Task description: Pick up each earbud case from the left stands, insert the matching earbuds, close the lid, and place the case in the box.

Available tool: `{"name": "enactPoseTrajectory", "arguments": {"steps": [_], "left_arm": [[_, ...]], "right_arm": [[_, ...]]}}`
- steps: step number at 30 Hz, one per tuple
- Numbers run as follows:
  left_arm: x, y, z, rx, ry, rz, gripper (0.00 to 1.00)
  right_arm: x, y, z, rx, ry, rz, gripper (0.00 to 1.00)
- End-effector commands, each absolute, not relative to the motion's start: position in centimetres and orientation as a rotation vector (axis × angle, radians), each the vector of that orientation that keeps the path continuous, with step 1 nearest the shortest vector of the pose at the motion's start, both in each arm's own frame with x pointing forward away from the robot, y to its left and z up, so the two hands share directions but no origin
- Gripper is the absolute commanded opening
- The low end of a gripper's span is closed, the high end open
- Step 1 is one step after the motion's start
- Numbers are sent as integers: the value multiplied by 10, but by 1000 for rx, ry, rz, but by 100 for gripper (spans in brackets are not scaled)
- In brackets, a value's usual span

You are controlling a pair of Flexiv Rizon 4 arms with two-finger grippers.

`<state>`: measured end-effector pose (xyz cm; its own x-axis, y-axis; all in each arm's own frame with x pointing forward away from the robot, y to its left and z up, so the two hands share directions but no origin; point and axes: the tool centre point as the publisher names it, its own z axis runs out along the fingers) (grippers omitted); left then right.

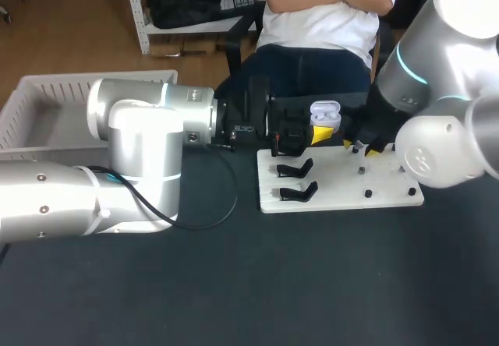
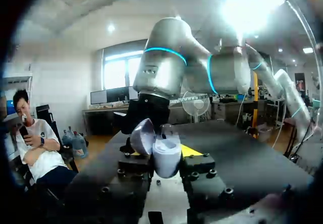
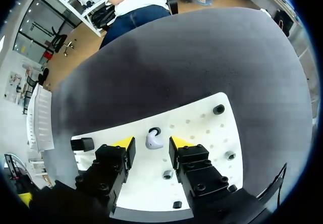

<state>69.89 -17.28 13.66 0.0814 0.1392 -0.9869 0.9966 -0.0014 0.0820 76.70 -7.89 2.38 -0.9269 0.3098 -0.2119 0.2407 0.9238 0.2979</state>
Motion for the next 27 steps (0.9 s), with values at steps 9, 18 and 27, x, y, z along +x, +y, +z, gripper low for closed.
{"name": "enactPoseTrajectory", "arguments": {"steps": [9, 18, 27], "left_arm": [[697, -173, 135, 1337, 1246, -1070, 0], [697, -173, 135, 1337, 1246, -1070, 0], [697, -173, 135, 1337, 1246, -1070, 0]], "right_arm": [[770, -77, 22, 418, 2834, 390, 36], [767, -80, 21, 436, 2833, 384, 33], [767, -81, 23, 446, 2830, 383, 32]]}}
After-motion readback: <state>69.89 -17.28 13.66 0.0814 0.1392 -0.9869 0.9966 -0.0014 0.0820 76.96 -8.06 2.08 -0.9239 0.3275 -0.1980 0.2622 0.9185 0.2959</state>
